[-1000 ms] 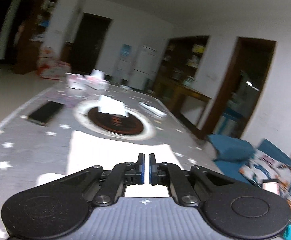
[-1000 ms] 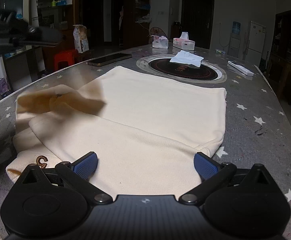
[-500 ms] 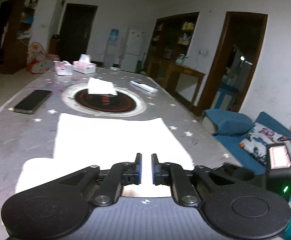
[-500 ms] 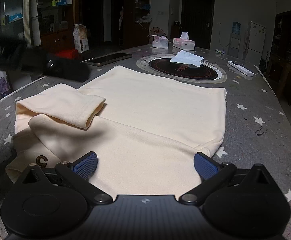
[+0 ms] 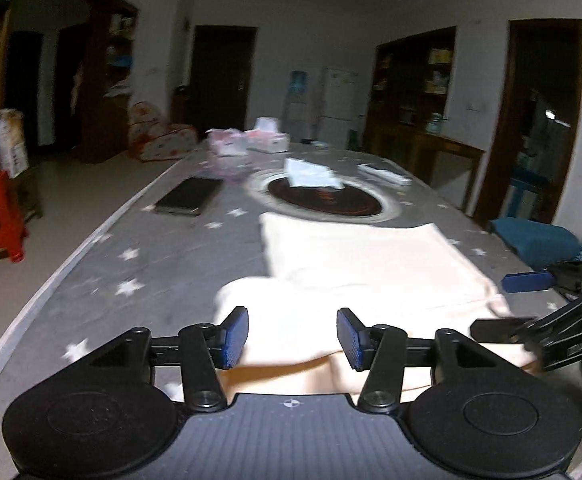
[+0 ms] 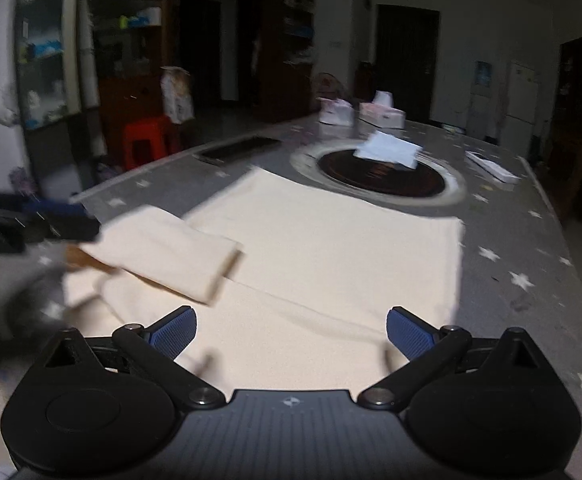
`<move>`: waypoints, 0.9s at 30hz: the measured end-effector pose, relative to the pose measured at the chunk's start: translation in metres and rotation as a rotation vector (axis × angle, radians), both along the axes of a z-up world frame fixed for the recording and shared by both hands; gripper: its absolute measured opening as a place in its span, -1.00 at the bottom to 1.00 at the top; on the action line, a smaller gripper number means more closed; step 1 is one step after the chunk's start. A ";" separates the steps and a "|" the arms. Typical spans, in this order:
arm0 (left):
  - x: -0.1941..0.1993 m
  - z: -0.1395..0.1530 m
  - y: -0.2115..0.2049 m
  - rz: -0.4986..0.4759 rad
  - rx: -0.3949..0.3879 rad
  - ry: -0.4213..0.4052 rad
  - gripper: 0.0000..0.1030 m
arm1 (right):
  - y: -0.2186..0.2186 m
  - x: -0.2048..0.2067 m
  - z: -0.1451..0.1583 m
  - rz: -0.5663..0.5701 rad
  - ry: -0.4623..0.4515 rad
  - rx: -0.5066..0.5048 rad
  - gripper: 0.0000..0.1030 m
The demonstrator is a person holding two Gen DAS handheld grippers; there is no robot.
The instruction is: Fold clothes
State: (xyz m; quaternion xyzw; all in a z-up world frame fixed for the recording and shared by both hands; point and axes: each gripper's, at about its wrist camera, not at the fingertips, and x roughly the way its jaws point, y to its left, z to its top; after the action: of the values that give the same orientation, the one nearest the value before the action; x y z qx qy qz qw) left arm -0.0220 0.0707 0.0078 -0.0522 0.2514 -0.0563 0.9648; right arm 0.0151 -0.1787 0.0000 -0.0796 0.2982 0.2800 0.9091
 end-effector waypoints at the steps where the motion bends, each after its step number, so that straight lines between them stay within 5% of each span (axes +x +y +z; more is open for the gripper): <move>1: -0.002 -0.002 0.005 0.015 -0.008 0.004 0.03 | 0.004 0.002 0.001 0.018 0.021 0.016 0.79; 10: -0.020 -0.009 0.031 0.073 -0.032 0.011 0.18 | 0.032 0.043 -0.014 0.059 0.232 0.133 0.05; 16: -0.024 -0.018 0.035 0.074 -0.045 0.033 0.24 | 0.045 0.051 -0.018 0.058 0.271 0.146 -0.46; 19: -0.024 -0.022 0.031 0.064 -0.046 0.044 0.33 | 0.051 0.048 -0.017 0.062 0.251 0.117 -0.75; 27: -0.022 -0.025 0.016 0.027 -0.017 0.054 0.42 | 0.041 0.027 0.017 0.053 0.103 0.119 -0.86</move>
State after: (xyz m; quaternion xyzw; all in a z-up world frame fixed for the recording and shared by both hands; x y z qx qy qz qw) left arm -0.0442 0.0866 -0.0168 -0.0651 0.2761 -0.0439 0.9579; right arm 0.0425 -0.1382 0.0168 -0.0190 0.3250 0.3247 0.8880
